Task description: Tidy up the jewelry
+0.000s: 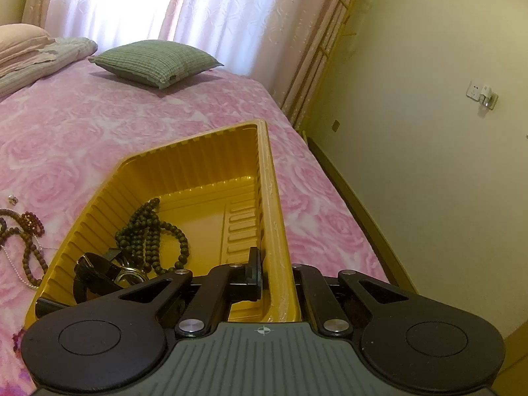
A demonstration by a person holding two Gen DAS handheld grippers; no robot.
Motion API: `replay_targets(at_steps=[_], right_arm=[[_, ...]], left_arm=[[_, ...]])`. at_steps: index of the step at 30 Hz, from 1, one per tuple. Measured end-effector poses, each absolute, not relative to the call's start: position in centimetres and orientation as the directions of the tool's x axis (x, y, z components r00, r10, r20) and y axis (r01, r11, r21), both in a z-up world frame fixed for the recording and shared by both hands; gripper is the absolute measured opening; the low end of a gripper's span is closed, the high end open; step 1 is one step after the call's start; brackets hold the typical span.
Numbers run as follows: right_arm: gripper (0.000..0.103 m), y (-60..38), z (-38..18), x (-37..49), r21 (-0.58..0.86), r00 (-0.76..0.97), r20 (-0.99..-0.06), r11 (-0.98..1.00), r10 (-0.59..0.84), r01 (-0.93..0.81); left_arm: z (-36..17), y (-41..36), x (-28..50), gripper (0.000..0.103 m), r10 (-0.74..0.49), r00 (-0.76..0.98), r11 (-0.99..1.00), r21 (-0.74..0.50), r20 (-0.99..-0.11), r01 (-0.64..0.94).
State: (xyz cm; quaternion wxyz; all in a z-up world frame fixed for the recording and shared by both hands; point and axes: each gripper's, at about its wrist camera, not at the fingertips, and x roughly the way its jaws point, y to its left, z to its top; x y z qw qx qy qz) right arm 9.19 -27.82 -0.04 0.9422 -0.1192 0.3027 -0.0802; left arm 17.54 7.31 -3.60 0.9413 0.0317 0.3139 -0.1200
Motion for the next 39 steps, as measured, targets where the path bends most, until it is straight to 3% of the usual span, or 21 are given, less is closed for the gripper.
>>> replay_targets(at_steps=[11, 17, 24, 38, 39], right_arm=[[0.004, -27.7, -0.1, 9.2, -0.274, 0.804, -0.551, 0.959, -0.224, 0.080], [0.004, -27.9, 0.0, 9.0, -0.272, 0.806, -0.548, 0.959, -0.222, 0.079], [0.004, -28.0, 0.0, 8.9, -0.274, 0.806, -0.548, 0.959, -0.223, 0.080], [0.004, -28.0, 0.1, 8.8, -0.276, 0.805, -0.549, 0.958, -0.226, 0.081], [0.004, -28.0, 0.1, 8.8, -0.275, 0.805, -0.549, 0.958, -0.226, 0.081]], left_arm=[[-5.2, 6.9, 18.2, 0.029, -0.194, 0.763, 0.965, 0.022, -0.617, 0.263], [-5.6, 5.4, 20.2, 0.029, -0.245, 0.747, 0.940, 0.038, -0.618, 0.340], [-6.9, 3.8, 22.2, 0.020, -0.271, 0.716, 0.908, 0.078, -0.644, 0.413], [-7.4, 3.4, 23.4, 0.012, -0.270, 0.702, 0.897, 0.093, -0.659, 0.432], [-7.3, 3.5, 23.3, 0.003, -0.272, 0.703, 0.899, 0.088, -0.657, 0.430]])
